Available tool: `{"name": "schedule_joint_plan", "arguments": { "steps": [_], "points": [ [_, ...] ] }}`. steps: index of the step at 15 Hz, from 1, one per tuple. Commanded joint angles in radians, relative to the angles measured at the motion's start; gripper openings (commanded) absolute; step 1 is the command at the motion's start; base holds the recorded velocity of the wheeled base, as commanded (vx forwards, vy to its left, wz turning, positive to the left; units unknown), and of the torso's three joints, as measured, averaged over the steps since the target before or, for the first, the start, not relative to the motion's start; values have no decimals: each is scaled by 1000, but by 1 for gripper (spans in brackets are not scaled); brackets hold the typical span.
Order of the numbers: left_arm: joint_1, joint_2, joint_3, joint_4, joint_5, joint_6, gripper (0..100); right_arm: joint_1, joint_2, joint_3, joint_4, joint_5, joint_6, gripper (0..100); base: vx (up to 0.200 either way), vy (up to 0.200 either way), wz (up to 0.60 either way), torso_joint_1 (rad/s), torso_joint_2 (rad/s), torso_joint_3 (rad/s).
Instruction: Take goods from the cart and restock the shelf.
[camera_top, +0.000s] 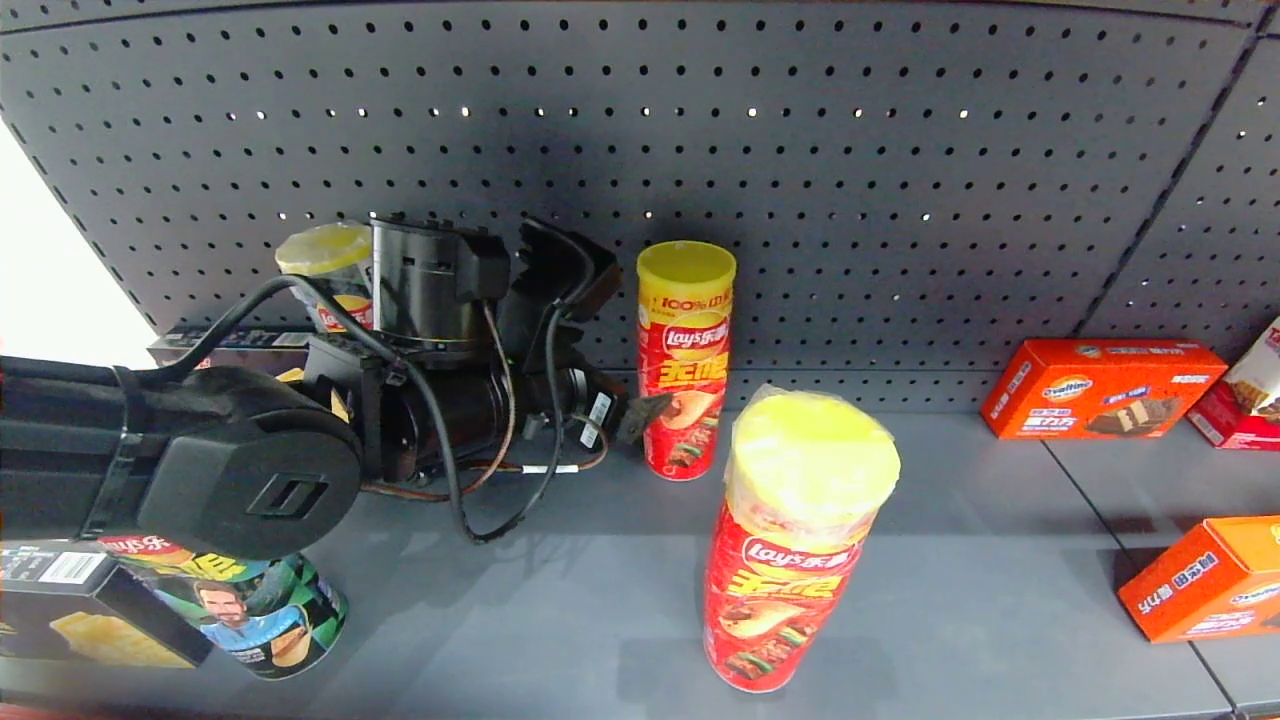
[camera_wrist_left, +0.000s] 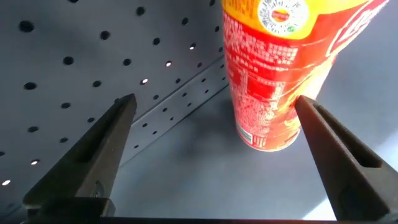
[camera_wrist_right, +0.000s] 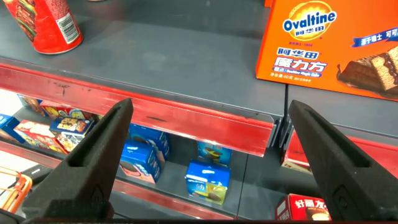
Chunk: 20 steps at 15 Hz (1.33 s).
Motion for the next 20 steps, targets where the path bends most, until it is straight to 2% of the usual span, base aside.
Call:
{"name": "schedule_joint_plan", "arguments": {
  "steps": [1, 7, 9, 14, 18, 20],
  "points": [
    [1, 0, 0, 1, 3, 0, 100, 0, 1, 0, 0, 0, -1, 100, 0, 0, 0, 0, 0, 0],
    [1, -3, 10, 1, 11, -3, 100, 0, 1, 0, 0, 0, -1, 100, 0, 0, 0, 0, 0, 0],
    [-2, -15, 33, -4, -18, -9, 100, 0, 1, 0, 0, 0, -1, 100, 0, 0, 0, 0, 0, 0],
    [4, -52, 83, -7, -47, -11, 100, 0, 1, 0, 0, 0, -1, 100, 0, 0, 0, 0, 0, 0],
    [32, -52, 92, 4, -15, -3, 100, 0, 1, 0, 0, 0, -1, 100, 0, 0, 0, 0, 0, 0],
    [39, -49, 91, 9, 26, -2, 100, 0, 1, 0, 0, 0, -1, 100, 0, 0, 0, 0, 0, 0]
  ]
}}
